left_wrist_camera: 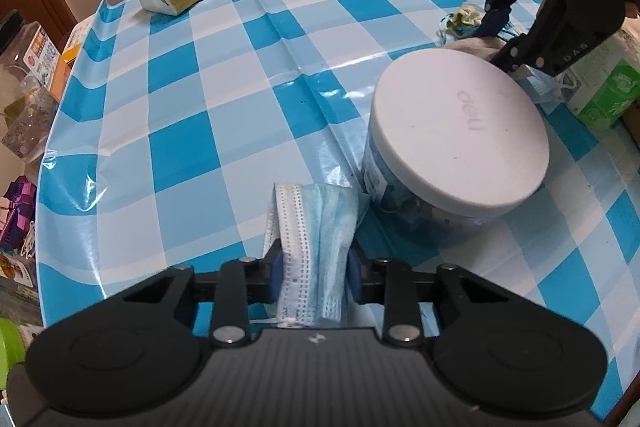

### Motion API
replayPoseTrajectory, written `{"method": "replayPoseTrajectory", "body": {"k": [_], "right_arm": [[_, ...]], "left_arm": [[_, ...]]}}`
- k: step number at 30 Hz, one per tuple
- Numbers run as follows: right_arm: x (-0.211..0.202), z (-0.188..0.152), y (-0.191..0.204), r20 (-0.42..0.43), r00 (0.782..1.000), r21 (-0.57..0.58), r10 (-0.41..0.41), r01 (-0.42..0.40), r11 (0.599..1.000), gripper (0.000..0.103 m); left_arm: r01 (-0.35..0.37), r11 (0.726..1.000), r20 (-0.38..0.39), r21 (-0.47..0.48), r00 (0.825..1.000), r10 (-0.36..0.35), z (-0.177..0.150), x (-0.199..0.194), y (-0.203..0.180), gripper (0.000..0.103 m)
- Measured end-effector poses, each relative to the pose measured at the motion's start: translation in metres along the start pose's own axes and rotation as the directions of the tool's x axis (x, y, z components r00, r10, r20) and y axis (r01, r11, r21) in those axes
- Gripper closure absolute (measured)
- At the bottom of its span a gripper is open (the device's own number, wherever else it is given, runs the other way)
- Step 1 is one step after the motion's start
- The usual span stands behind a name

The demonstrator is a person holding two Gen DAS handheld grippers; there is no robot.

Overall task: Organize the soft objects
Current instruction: 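Grasp the beige pouch with the right gripper while the left grasps the blue face mask, then carry the beige pouch into the box with the right gripper and release it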

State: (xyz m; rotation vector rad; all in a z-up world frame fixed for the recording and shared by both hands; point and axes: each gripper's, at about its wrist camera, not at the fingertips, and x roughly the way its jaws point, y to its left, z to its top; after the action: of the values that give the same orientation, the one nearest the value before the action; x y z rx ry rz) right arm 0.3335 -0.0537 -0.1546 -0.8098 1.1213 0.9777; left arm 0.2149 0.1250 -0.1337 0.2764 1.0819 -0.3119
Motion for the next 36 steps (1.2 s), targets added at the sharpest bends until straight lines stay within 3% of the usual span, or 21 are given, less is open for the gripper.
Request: {"method": "replayPoseTrajectory", "body": {"k": [20, 36], "right_arm": [[-0.058, 0.002, 0.009, 0.117, 0.993, 0.106, -0.012, -0.001, 0.994, 0.068], [-0.121, -0.023, 0.062, 0.189, 0.981, 0.163, -0.039, 0.008, 0.987, 0.068]], "left_arm": [[-0.030, 1.000, 0.053, -0.005, 0.998, 0.030, -0.006, -0.061, -0.018, 0.080], [-0.002, 0.997, 0.072, 0.078, 0.997, -0.003, -0.031, -0.116, -0.066, 0.080]]}}
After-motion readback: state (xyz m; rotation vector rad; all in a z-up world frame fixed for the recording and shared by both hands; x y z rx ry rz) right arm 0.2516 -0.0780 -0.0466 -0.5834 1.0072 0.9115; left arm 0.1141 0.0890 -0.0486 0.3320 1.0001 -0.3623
